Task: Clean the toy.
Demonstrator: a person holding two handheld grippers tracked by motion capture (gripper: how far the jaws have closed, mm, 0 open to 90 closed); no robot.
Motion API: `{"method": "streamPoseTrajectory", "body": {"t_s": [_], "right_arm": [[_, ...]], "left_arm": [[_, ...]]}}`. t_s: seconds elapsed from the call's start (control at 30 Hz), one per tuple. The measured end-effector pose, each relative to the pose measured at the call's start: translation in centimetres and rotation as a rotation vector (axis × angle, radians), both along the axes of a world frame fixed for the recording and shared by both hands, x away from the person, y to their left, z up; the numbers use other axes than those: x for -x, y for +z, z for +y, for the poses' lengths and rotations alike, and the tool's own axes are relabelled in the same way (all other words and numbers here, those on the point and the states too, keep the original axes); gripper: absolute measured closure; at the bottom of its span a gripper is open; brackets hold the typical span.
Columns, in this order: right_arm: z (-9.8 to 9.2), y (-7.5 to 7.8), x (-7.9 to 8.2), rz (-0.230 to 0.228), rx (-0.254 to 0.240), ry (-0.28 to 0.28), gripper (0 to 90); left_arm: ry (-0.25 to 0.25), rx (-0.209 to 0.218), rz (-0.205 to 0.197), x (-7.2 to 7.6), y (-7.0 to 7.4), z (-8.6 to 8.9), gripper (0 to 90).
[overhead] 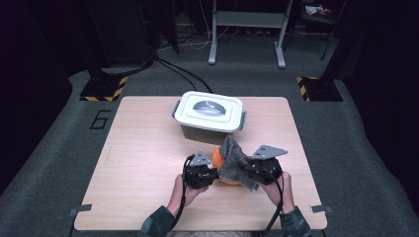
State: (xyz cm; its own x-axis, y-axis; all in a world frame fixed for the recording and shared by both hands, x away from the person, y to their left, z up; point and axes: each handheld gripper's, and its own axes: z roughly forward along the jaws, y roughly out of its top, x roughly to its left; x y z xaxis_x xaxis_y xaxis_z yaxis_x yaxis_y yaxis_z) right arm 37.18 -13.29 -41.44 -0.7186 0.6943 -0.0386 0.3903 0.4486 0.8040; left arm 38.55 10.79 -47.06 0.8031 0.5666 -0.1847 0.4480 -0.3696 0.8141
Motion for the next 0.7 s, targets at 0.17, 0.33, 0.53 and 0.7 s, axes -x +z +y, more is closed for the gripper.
{"method": "streamPoseTrajectory", "body": {"t_s": [0.17,0.33,0.53,0.7], "right_arm": [[1.2,-1.1,-0.4,-0.002,0.065,-0.003,75.0],[0.3,-1.3,-0.6,-0.003,0.077,-0.029,75.0],[-1.4,-2.1,-0.9,0.021,0.064,-0.076,74.9],[-2.7,-2.9,-1.3,0.051,0.057,-0.109,74.9]], "left_arm": [[0.001,-0.001,0.008,-0.1,-0.1,0.1,78.5],[0.001,0.005,0.007,-0.1,-0.2,0.2,78.6],[0.0,0.008,0.007,-0.2,-0.2,0.2,78.6],[0.003,0.011,0.009,-0.3,-0.3,0.3,78.6]]}}
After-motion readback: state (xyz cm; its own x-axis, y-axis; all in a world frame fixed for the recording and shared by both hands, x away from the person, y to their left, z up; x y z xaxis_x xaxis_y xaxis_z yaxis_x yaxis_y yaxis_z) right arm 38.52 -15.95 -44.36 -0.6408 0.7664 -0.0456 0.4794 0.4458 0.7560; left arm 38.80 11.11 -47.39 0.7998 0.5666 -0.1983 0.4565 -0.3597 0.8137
